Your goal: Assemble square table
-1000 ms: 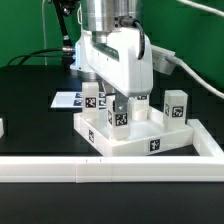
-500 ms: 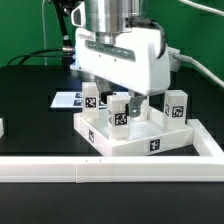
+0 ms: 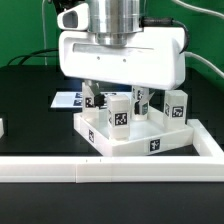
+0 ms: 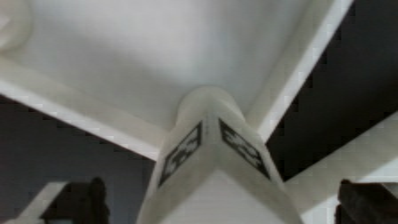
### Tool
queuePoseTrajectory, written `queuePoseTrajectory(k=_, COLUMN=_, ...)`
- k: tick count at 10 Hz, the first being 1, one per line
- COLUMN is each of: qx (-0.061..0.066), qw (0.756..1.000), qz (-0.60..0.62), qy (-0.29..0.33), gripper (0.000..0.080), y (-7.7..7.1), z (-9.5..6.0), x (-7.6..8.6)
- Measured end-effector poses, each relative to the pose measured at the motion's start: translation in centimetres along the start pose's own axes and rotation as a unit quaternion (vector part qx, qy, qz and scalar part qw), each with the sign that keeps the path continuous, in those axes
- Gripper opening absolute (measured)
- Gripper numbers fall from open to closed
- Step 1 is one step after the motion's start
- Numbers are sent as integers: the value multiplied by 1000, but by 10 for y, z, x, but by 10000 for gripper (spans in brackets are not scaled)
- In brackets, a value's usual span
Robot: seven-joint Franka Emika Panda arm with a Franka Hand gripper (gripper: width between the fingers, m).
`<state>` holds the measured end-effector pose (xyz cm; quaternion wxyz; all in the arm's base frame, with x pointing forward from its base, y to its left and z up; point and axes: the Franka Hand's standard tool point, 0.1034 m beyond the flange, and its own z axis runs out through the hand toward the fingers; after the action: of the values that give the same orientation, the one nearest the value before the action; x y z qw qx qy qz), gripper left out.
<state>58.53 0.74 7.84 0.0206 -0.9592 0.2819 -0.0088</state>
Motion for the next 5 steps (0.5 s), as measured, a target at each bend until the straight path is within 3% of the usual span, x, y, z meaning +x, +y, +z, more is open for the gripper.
queuePoseTrajectory(k=5, qx=1, qw=974, qz=-225, qy=3, gripper=648, y=2, z=1, x=0)
